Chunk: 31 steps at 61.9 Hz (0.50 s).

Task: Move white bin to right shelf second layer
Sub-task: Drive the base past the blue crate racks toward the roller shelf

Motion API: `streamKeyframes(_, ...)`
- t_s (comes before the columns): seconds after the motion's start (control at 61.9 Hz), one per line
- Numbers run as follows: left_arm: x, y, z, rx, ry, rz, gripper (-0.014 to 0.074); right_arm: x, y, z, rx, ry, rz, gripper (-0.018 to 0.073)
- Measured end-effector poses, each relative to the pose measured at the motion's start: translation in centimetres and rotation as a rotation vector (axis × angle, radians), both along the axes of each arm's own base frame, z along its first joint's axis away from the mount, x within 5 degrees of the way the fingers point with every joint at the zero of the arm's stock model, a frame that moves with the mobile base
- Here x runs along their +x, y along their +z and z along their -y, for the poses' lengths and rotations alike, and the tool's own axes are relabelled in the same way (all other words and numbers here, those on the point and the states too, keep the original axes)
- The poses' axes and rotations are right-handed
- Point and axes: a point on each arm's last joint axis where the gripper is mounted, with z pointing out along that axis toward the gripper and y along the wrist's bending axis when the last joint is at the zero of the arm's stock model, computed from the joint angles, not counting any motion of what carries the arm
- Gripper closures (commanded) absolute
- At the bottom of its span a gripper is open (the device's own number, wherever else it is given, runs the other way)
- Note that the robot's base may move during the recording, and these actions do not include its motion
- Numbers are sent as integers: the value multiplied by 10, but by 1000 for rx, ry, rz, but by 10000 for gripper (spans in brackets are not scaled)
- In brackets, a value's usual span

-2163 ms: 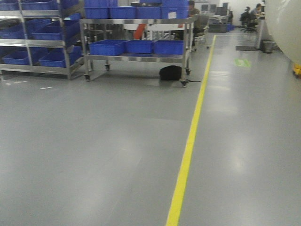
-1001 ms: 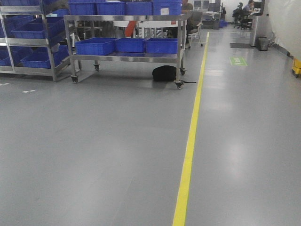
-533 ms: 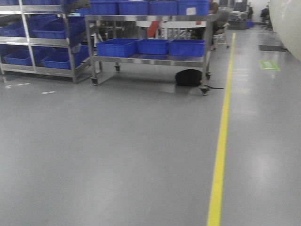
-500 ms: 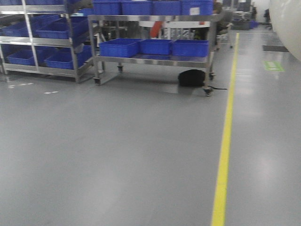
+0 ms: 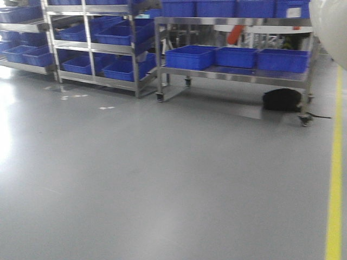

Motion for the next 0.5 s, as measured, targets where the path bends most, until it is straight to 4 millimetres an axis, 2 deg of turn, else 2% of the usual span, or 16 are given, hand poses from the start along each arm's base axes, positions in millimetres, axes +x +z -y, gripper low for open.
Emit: streamKeyframes(0.5,0,0,0,0,0,0,512,0,0,0,0,0,0,510)
